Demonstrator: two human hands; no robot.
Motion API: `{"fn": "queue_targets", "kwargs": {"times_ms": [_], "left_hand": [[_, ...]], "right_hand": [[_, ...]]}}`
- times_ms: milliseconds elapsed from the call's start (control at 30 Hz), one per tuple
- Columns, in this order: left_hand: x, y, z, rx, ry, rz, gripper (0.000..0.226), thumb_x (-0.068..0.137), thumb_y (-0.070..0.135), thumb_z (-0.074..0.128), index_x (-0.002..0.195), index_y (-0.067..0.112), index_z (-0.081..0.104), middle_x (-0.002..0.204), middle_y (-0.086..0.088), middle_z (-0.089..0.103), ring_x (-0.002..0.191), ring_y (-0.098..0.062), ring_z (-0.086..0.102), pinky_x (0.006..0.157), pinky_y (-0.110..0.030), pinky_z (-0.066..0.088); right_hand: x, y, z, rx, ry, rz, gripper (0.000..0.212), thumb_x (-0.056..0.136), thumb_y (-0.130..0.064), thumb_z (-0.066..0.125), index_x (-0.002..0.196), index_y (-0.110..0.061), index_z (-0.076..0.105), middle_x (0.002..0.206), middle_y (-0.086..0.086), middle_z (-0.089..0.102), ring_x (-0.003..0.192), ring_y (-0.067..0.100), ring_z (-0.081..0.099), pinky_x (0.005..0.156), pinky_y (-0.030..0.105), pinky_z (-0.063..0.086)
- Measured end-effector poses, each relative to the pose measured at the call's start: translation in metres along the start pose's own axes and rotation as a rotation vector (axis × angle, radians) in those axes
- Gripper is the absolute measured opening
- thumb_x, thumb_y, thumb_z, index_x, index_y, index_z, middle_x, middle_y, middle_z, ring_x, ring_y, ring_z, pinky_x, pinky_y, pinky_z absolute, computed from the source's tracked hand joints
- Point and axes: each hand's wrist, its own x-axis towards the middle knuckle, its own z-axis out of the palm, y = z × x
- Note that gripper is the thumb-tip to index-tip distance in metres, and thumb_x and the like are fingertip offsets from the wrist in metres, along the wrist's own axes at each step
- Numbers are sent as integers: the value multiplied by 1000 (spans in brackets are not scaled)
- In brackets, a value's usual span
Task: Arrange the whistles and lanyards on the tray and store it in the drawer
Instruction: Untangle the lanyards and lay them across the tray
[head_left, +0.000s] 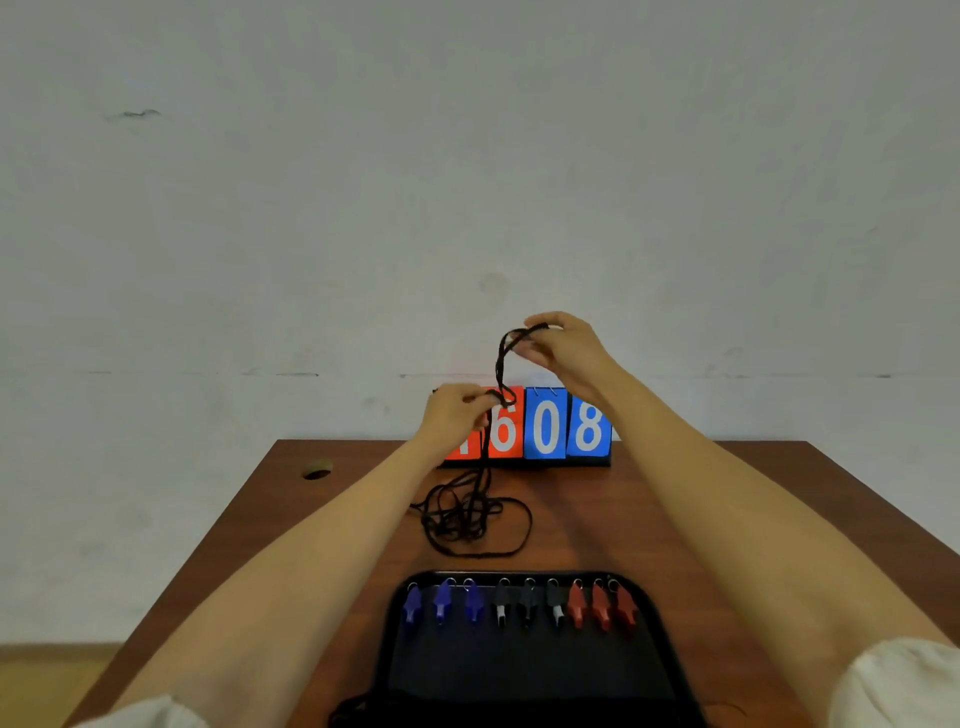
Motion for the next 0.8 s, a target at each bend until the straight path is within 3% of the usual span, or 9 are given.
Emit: {"fn": "queue_targets", "kwargs": {"times_ms": [67, 133, 200, 300, 400, 500, 633, 733, 800], "left_hand": [[8, 3, -6, -123, 39, -19, 13, 93, 15, 56, 93, 9, 67, 67, -2, 61, 58, -11, 56, 69, -24, 53], [16, 7, -11, -230, 91, -27, 10, 92, 13, 57, 93, 9, 66, 67, -3, 61, 54, -9, 57, 73, -27, 54], [24, 9, -14, -356, 136, -45, 12, 93, 10, 56, 97, 5, 66, 69, -4, 62, 52, -5, 60, 71, -26, 55], [32, 13, -14, -465, 131, -66, 14, 93, 7, 54, 100, 1, 65, 73, -5, 63, 60, -9, 62, 67, -21, 57], [36, 11, -12, -443, 123, -73, 12, 92, 7, 54, 97, 2, 65, 72, -5, 63, 54, -7, 63, 65, -20, 57], [40, -2, -16, -341, 192, -84, 14, 91, 8, 56, 95, 0, 67, 68, -3, 63, 49, -6, 62, 65, -23, 57], [45, -36, -31, -99, 291, -113, 15, 89, 14, 60, 85, 3, 70, 62, -1, 61, 47, -5, 59, 71, -29, 56], [45, -59, -32, 44, 282, -151, 17, 87, 17, 62, 82, 5, 71, 65, -6, 62, 65, -20, 59, 77, -33, 53], [42, -65, -23, 66, 228, -189, 18, 89, 21, 61, 83, 7, 70, 66, -4, 60, 72, -19, 55, 75, -29, 46]], "right_hand": [[6, 25, -9, -185, -4, 137, 27, 91, 2, 53, 117, -3, 50, 121, 25, 59, 102, 29, 66, 74, 27, 58], [5, 51, -14, -362, -110, 288, 43, 89, 0, 55, 130, -5, 44, 130, 23, 53, 102, 27, 63, 73, 28, 56], [2, 76, -12, -511, -267, 354, 53, 87, -6, 61, 135, -10, 42, 129, 15, 53, 104, 22, 61, 81, 30, 55], [-2, 102, 5, -604, -415, 312, 52, 85, -27, 68, 131, -16, 45, 120, 5, 59, 108, 20, 60, 89, 32, 53], [3, 118, 23, -648, -337, 206, 30, 89, -34, 61, 112, -19, 50, 105, 1, 59, 95, 16, 62, 76, 25, 52], [15, 127, 24, -588, -211, 172, 15, 93, -23, 53, 87, -10, 56, 92, 8, 61, 73, 10, 58, 64, 21, 50], [23, 123, 2, -426, -143, 218, 24, 99, -21, 43, 86, -7, 58, 85, 7, 68, 66, 14, 62, 62, 25, 50], [28, 118, -16, -573, -114, 164, 29, 99, -23, 45, 95, -1, 64, 78, 5, 66, 69, 15, 59, 65, 26, 48], [32, 116, -21, -549, -125, 169, 27, 97, -23, 49, 94, -2, 67, 77, 5, 62, 69, 14, 56, 65, 24, 48]]}}
